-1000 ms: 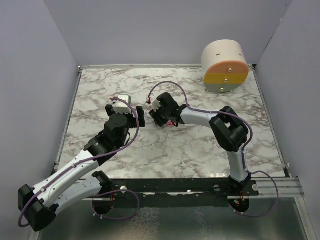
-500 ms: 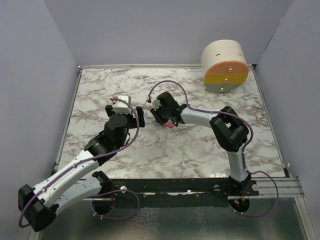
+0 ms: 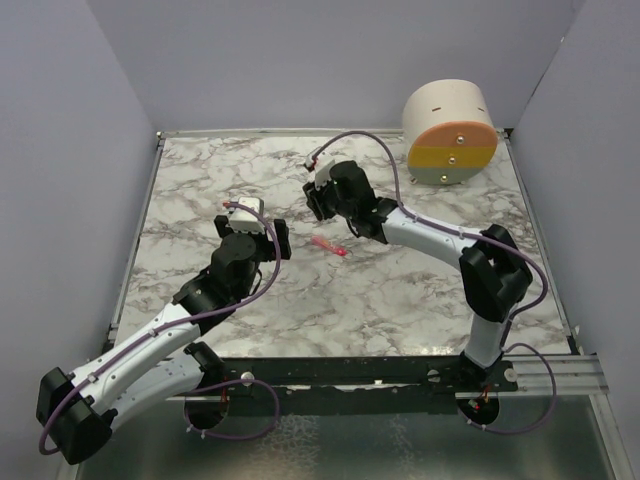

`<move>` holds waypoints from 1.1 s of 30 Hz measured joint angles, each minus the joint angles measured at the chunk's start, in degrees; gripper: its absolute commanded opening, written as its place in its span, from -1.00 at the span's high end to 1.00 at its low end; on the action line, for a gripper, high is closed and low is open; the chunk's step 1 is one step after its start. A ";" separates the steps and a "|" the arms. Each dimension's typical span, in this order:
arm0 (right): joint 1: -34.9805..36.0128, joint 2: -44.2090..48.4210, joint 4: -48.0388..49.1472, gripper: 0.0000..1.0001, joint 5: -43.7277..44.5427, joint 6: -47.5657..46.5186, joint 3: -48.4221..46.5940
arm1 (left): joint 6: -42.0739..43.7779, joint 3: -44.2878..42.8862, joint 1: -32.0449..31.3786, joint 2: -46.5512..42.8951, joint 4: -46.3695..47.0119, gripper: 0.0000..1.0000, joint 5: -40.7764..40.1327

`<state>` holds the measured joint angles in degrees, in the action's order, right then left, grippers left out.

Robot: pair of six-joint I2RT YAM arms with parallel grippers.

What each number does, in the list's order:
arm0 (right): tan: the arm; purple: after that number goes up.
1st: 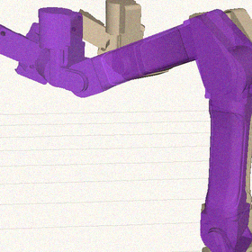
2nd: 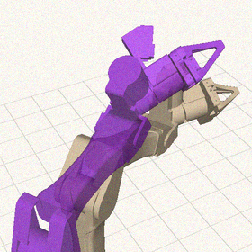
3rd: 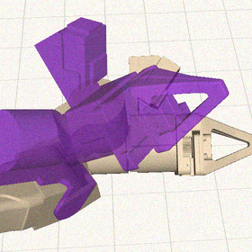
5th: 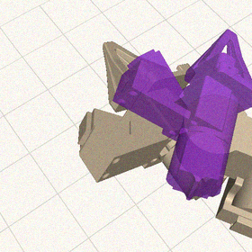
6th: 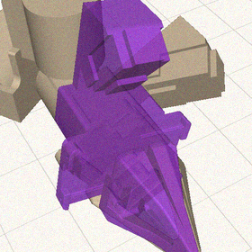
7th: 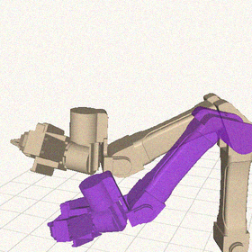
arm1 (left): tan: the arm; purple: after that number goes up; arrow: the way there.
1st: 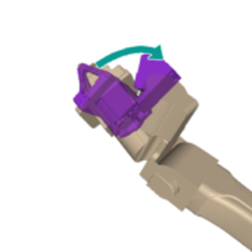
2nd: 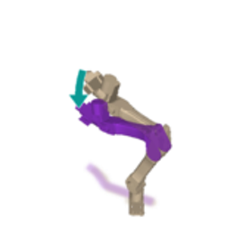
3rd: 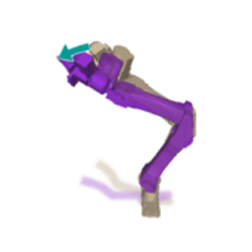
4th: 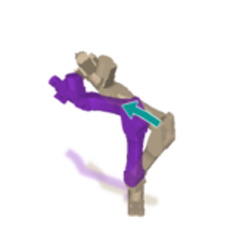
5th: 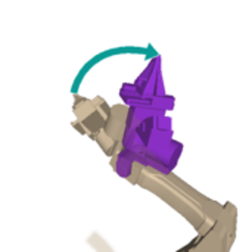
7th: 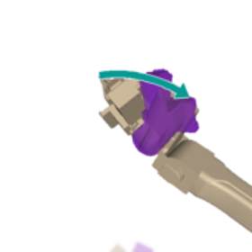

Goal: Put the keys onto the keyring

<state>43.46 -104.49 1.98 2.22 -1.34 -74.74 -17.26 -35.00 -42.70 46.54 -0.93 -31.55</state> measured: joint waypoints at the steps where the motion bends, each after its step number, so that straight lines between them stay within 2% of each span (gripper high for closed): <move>1: -0.04 -0.57 -1.27 0.11 -0.02 -0.09 -1.62 | 0.00 0.02 0.00 -0.02 -0.02 -0.95 0.09; 4: -0.15 -2.91 -4.24 0.03 -0.09 0.33 -5.20 | -0.02 -0.09 0.02 0.11 -0.04 -0.98 0.26; 8: -0.20 -4.42 -6.88 -0.05 -1.16 1.18 -3.87 | 0.00 -0.22 0.26 0.59 -0.24 -0.98 0.33; 23: -0.20 -8.35 -9.75 -0.03 -8.00 1.68 -1.05 | -0.04 -0.22 0.26 0.83 -0.85 -0.98 0.52; 33: -0.20 -11.58 -9.97 0.02 -9.27 1.51 -1.05 | -0.02 -0.22 0.37 1.05 -0.85 -0.98 0.50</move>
<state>43.27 -116.07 -7.99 -7.05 0.16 -75.79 -17.28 -35.22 -42.33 47.59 -1.78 -31.05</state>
